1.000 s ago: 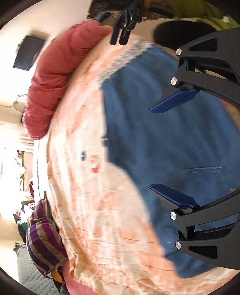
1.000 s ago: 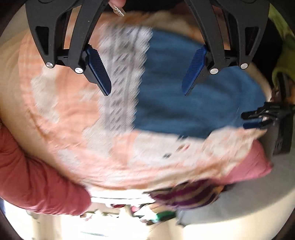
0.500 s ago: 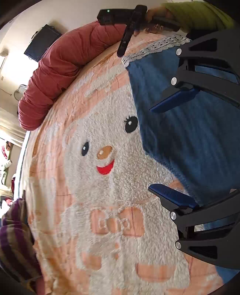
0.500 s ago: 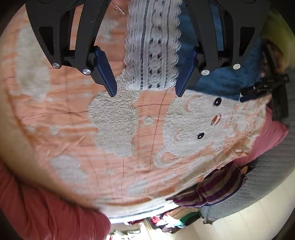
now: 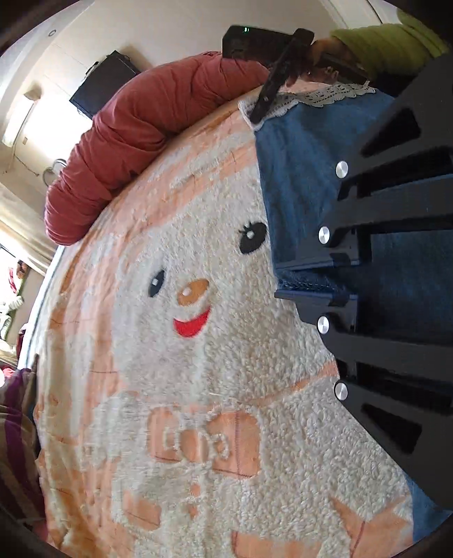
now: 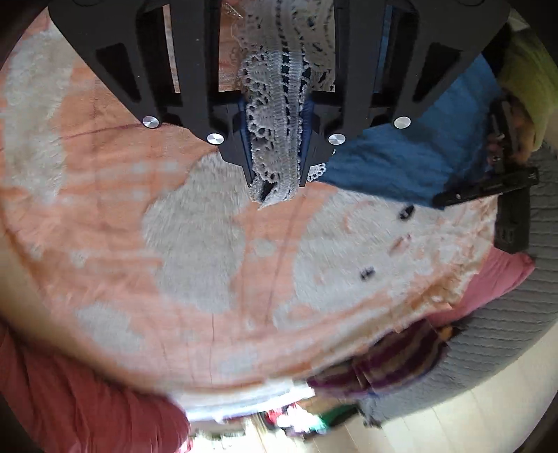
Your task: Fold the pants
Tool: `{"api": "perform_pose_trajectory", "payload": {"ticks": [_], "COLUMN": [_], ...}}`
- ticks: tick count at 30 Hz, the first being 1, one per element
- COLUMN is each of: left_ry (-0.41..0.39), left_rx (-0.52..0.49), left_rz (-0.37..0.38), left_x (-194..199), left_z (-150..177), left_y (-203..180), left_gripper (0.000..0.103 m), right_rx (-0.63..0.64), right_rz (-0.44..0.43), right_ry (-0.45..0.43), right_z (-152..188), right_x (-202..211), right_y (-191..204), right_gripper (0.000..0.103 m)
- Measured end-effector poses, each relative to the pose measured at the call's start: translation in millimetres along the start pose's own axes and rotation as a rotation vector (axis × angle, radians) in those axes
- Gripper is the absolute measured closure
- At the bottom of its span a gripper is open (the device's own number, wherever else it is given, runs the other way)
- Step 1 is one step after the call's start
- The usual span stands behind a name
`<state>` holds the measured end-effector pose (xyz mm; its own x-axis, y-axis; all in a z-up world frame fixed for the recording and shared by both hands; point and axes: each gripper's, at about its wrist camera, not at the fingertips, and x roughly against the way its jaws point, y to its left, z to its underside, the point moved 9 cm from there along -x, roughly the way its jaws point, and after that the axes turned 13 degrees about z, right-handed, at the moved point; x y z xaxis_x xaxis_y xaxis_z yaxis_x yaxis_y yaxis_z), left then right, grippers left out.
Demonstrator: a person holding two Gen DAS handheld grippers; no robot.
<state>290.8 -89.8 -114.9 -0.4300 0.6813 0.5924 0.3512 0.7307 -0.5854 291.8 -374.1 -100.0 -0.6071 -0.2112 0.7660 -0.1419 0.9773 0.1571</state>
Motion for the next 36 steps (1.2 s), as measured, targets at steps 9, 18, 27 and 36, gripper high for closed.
{"api": "perform_pose_trajectory", "payload": {"ticks": [9, 18, 27, 36], "left_ry": [-0.054, -0.021, -0.144, -0.079], "left_rx": [-0.138, -0.083, -0.156, -0.229], "left_rz": [-0.132, -0.177, -0.270, -0.357], "left_x": [5, -4, 55, 98], "left_z": [-22, -9, -15, 55], "left_y": [-10, 17, -9, -29], "left_gripper": [0.098, 0.077, 0.053, 0.034], "right_rx": [0.252, 0.307, 0.290, 0.383], "right_rz": [0.232, 0.471, 0.597, 0.198], "right_ry": [-0.064, -0.029, -0.300, -0.080], "right_z": [-40, -25, -28, 57], "right_x": [-15, -42, 50, 62], "right_y": [17, -9, -9, 68], "right_gripper": [0.089, 0.041, 0.039, 0.039]}}
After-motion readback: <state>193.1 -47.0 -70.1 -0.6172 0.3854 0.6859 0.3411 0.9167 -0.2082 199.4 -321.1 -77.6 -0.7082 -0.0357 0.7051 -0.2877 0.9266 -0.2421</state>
